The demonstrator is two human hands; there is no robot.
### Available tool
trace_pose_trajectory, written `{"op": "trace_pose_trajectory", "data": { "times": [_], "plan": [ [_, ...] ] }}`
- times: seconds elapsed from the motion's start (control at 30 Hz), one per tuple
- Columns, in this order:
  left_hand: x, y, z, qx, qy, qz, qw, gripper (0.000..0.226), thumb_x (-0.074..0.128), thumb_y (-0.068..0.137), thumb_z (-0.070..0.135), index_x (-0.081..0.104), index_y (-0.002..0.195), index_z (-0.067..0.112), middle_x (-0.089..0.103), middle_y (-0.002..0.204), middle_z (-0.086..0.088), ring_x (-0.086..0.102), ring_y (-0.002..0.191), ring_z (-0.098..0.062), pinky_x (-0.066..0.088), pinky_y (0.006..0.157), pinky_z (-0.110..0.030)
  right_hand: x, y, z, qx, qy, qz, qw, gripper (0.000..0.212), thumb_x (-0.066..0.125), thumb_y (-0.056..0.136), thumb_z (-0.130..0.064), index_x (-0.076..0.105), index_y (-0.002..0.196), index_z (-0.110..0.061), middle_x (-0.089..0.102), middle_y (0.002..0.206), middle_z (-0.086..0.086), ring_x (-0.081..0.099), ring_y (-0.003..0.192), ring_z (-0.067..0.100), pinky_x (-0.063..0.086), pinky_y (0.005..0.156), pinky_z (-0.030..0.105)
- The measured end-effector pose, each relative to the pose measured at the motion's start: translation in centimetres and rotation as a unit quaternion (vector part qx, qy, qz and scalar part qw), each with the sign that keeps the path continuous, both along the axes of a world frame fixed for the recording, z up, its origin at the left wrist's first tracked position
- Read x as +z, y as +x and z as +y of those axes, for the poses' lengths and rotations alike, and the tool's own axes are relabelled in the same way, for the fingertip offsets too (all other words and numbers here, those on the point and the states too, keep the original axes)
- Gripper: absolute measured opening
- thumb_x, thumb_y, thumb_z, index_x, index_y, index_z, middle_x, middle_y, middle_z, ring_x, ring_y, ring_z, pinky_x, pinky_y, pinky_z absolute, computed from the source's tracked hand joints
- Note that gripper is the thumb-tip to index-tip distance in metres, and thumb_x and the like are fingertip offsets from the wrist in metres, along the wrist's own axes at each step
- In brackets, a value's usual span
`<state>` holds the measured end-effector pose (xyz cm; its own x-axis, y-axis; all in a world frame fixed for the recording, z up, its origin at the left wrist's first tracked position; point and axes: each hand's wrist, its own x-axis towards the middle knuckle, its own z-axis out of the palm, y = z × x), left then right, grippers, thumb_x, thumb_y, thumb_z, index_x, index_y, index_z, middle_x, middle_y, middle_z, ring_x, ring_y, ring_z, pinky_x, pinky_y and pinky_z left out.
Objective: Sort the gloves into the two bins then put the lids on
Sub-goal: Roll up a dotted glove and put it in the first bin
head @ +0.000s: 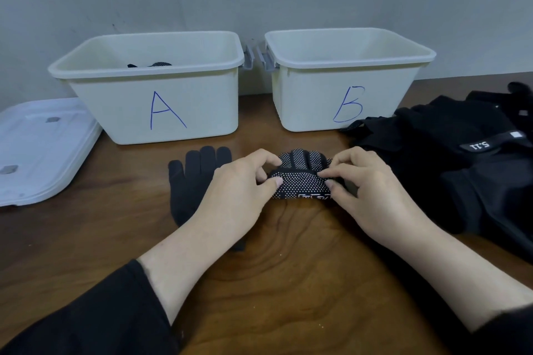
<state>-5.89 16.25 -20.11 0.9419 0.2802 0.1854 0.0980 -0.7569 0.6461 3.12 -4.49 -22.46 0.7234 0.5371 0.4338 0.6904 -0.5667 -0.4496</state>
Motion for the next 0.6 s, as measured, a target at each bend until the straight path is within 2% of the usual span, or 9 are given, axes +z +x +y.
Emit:
{"op": "trace_pose_trajectory", "data": {
  "times": [0.1, 0.2, 0.3, 0.43, 0.5, 0.6],
  "plan": [
    [-0.1, 0.0, 0.1, 0.013, 0.074, -0.010, 0.997, 0.024, 0.063, 0.095, 0.034, 0.063, 0.119, 0.036, 0.063, 0.083, 0.014, 0.057, 0.090, -0.007, 0.045, 0.096, -0.042, 0.2, -0.3, -0.1, 0.006, -0.029, -0.013, 0.999, 0.021, 0.065, 0.094, -0.017, 0.078, 0.109, -0.023, 0.058, 0.113, -0.014, 0.050, 0.110, 0.014, 0.043, 0.096, 0.048],
    [-0.2, 0.0, 0.5, 0.018, 0.163, -0.034, 0.986, 0.027, 0.060, 0.097, 0.026, 0.063, 0.122, 0.034, 0.059, 0.106, 0.012, 0.052, 0.104, -0.012, 0.037, 0.096, -0.035, 0.6, -0.7, -0.3, 0.025, -0.075, -0.037, 0.996, 0.024, 0.063, 0.096, -0.026, 0.076, 0.115, -0.021, 0.057, 0.124, -0.015, 0.046, 0.122, 0.010, 0.036, 0.103, 0.042],
    [0.0, -0.4, 0.3, -0.065, 0.166, -0.073, 0.981, 0.031, 0.054, 0.100, 0.023, 0.064, 0.129, 0.026, 0.058, 0.126, 0.009, 0.048, 0.116, -0.011, 0.031, 0.101, -0.032, 0.9, -0.9, -0.5, 0.062, -0.127, -0.050, 0.989, 0.031, 0.059, 0.097, -0.033, 0.071, 0.122, -0.020, 0.056, 0.131, -0.018, 0.046, 0.124, 0.006, 0.035, 0.107, 0.040],
    [-0.6, -0.7, -0.4, -0.146, 0.237, -0.003, 0.960, 0.049, 0.044, 0.103, 0.042, 0.043, 0.149, 0.028, 0.039, 0.153, 0.013, 0.028, 0.140, -0.007, 0.017, 0.115, -0.033, 1.1, -0.6, -1.1, 0.073, -0.140, -0.008, 0.987, 0.045, 0.064, 0.094, -0.035, 0.057, 0.138, -0.031, 0.053, 0.139, -0.023, 0.042, 0.131, 0.001, 0.030, 0.113, 0.038],
    [-1.0, -0.5, -0.2, -0.144, 0.246, 0.014, 0.958, 0.054, 0.042, 0.102, 0.047, 0.035, 0.153, 0.030, 0.033, 0.157, 0.016, 0.023, 0.143, -0.006, 0.014, 0.118, -0.034, 1.3, -0.6, -1.1, 0.067, -0.126, 0.013, 0.990, 0.048, 0.067, 0.093, -0.034, 0.052, 0.139, -0.036, 0.053, 0.134, -0.026, 0.041, 0.125, -0.005, 0.029, 0.113, 0.035],
    [-1.3, -0.3, 0.0, -0.137, 0.237, 0.005, 0.962, 0.054, 0.044, 0.102, 0.048, 0.034, 0.153, 0.033, 0.033, 0.157, 0.018, 0.023, 0.143, -0.004, 0.013, 0.117, -0.032, 1.1, -0.7, -0.5, 0.044, -0.103, 0.015, 0.994, 0.042, 0.067, 0.094, -0.029, 0.056, 0.134, -0.035, 0.056, 0.123, -0.026, 0.039, 0.106, -0.008, 0.033, 0.108, 0.035]
  ]
}}
